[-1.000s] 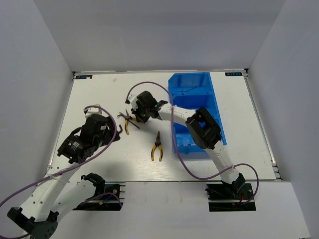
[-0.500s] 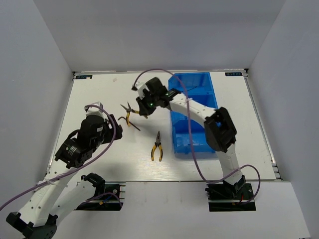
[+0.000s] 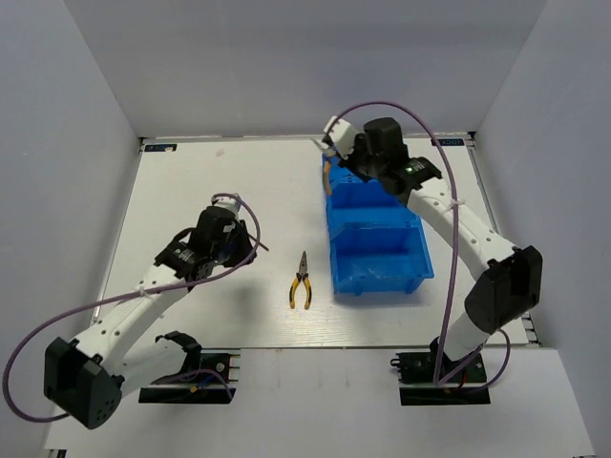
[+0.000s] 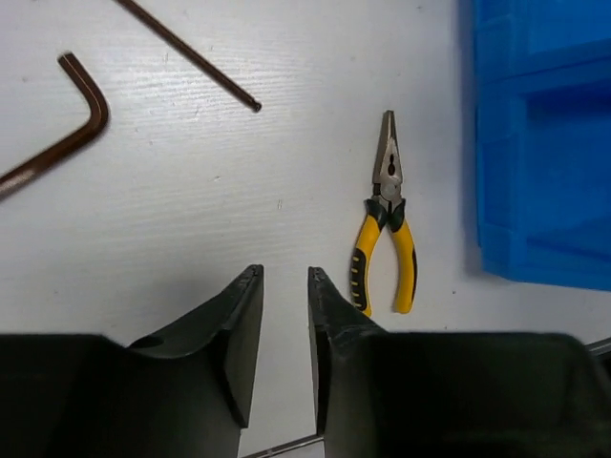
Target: Sort the tools into containers
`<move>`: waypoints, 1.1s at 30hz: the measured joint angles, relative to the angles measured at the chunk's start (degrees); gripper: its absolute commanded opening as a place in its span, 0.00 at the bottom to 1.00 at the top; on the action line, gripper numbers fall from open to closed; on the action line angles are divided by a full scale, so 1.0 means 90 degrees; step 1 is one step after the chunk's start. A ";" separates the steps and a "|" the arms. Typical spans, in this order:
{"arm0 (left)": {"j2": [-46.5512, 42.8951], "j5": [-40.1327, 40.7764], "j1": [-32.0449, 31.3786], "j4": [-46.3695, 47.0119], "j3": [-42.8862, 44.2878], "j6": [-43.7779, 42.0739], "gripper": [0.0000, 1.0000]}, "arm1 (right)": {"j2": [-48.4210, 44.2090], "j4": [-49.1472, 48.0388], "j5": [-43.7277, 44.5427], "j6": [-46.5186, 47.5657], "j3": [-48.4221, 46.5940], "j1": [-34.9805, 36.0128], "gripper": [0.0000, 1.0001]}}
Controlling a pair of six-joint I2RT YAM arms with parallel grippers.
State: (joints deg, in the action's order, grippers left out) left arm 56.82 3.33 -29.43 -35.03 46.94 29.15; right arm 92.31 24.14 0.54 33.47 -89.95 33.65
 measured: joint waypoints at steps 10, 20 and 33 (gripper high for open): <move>0.1095 -0.0877 -0.0046 0.0988 -0.0146 -0.0002 0.64 | -0.0789 -0.1511 0.1909 0.1889 0.2732 -0.0583 0.00; 0.2521 -0.2329 -0.0481 0.0908 0.0231 -0.1149 0.59 | -0.0797 -0.2730 0.2254 0.2499 0.3764 -0.0697 0.26; 0.3206 -0.2441 -0.1081 0.0699 0.0236 -0.1421 0.59 | -0.1627 -0.1598 0.1600 0.1263 0.3264 -0.0733 0.69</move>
State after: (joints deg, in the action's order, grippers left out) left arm 85.67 -18.63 -39.16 -28.73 49.06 16.36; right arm 77.67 9.76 14.94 44.84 -60.58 27.05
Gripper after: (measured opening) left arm 0.594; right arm 0.690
